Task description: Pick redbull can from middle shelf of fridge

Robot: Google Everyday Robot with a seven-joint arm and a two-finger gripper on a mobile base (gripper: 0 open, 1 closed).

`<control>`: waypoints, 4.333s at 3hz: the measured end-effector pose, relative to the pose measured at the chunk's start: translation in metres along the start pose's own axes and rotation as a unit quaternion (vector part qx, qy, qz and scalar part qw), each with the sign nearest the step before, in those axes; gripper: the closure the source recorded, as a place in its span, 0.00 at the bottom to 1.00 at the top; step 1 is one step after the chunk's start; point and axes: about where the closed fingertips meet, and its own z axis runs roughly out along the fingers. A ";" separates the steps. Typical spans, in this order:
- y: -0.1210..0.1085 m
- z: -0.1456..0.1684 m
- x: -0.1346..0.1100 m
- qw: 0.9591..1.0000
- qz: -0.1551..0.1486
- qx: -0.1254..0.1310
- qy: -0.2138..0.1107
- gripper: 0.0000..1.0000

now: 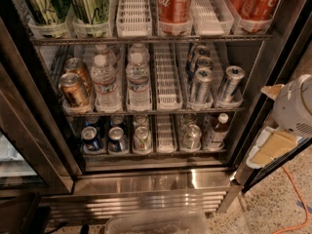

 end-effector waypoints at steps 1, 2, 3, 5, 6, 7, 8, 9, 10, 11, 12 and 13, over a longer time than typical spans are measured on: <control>0.002 0.001 -0.001 1.000 0.006 0.003 -0.007 0.00; 0.014 0.010 0.003 0.998 0.056 0.020 -0.033 0.00; 0.022 0.022 -0.002 0.991 0.092 0.056 -0.080 0.00; 0.001 0.033 -0.036 0.967 0.125 0.143 -0.171 0.00; -0.008 0.034 -0.049 0.962 0.122 0.154 -0.189 0.00; -0.008 0.034 -0.049 0.962 0.122 0.154 -0.189 0.00; -0.013 0.035 -0.052 0.956 0.127 0.178 -0.198 0.00; -0.026 0.038 -0.060 0.941 0.135 0.223 -0.218 0.00; -0.039 0.042 -0.070 0.925 0.141 0.262 -0.238 0.00; -0.045 0.045 -0.074 0.911 0.146 0.289 -0.254 0.00; -0.048 0.047 -0.072 0.898 0.157 0.311 -0.267 0.00; -0.048 0.048 -0.060 0.886 0.191 0.314 -0.281 0.00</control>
Offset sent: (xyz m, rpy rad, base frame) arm 0.0089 -0.0020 -0.0256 0.2273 -0.2151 -0.2352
